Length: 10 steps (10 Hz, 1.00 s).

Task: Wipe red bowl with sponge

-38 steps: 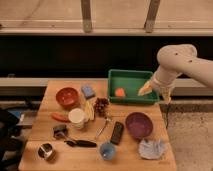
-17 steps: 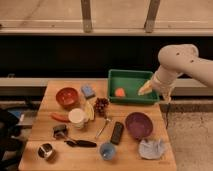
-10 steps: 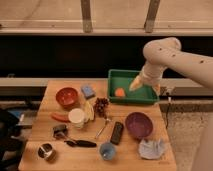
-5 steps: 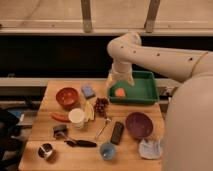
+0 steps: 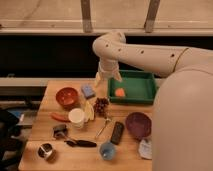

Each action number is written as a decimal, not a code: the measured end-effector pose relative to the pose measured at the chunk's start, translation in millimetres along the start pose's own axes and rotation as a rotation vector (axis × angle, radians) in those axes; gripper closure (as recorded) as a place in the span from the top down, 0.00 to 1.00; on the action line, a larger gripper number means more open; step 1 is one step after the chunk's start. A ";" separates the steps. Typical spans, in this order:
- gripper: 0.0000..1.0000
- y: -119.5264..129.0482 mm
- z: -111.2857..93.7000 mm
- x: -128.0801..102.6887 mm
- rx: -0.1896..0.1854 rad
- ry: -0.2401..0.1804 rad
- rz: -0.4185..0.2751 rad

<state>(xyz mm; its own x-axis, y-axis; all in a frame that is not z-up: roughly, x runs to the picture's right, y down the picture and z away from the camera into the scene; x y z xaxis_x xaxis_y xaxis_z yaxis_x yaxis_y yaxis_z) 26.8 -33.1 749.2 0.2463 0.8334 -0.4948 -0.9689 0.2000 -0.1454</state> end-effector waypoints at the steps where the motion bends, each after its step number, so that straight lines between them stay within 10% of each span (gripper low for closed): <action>1: 0.80 2.3 0.1 -0.1 -0.004 0.001 -0.001; 4: 0.80 0.9 0.3 -4.6 -0.002 -0.016 -0.006; 10: 0.80 76.2 28.5 -76.9 -0.063 -0.075 -0.123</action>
<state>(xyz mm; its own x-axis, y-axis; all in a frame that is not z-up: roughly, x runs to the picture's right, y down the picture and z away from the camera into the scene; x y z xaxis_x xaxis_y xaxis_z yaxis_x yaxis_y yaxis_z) -66.6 -67.2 800.6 0.3584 0.8414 -0.4044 -0.9276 0.2721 -0.2558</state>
